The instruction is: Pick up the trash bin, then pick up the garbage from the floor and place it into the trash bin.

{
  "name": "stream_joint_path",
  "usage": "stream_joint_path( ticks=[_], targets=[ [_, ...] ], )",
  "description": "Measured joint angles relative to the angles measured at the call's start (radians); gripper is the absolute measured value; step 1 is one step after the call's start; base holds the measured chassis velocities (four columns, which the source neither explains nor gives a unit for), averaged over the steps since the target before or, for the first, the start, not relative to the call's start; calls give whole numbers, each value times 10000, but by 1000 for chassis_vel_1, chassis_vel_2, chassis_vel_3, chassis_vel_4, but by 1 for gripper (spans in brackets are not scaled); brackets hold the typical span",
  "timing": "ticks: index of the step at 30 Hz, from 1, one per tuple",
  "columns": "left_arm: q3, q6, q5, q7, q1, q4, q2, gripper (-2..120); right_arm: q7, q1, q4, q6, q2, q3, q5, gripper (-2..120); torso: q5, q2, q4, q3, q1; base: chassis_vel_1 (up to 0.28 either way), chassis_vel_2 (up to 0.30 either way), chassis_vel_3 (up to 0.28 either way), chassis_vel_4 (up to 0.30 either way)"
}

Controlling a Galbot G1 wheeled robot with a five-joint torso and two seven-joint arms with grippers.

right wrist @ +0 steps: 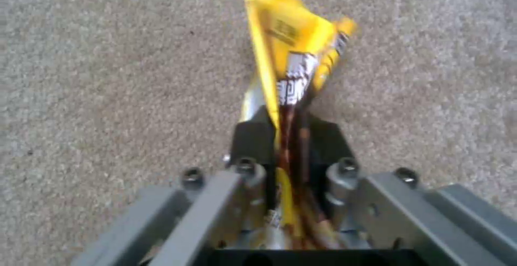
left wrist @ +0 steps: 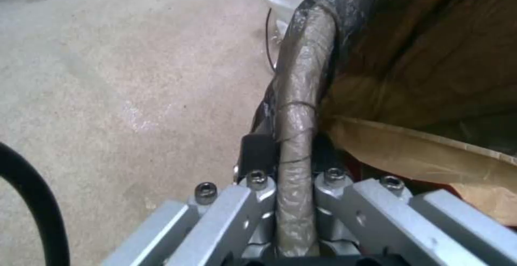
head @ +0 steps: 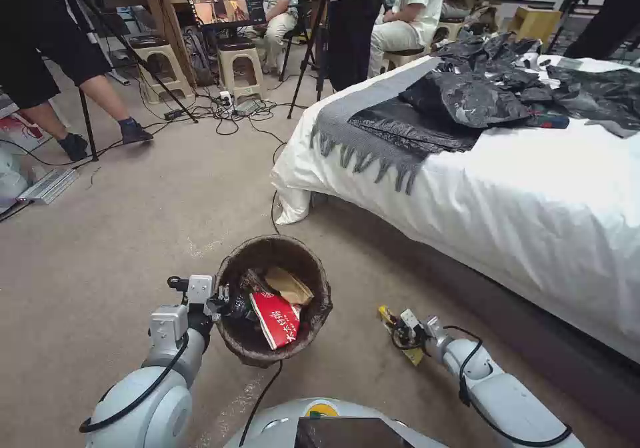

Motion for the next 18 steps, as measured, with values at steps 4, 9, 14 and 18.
stream_joint_path(
  ticks=[4, 9, 14, 18],
  targets=[
    [4, 0, 0, -5, -2, 0, -3, 2, 180, -216, 361, 70, 20, 200, -33, 0, 0, 0, 0, 0, 0, 0, 0, 0, 0],
    [13, 0, -8, -6, -8, 0, 4, 2, 386, -634, 1129, 93, 9, 710, -12, 0, 3, 0, 0, 0, 0, 0, 0, 0, 0],
    [74, 0, -8, -6, -9, 0, -9, 2, 403, -1201, 2157, 164, -121, 1576, 52, 0, 1, 0, -3, 0, 0, 0, 0, 0, 0],
    [83, 0, -5, -10, 9, 0, -5, 2, 390, -1643, 3491, 230, -280, 2386, 228, 0, 1, 0, -1, 0, 0, 0, 0, 0, 0]
  ],
)
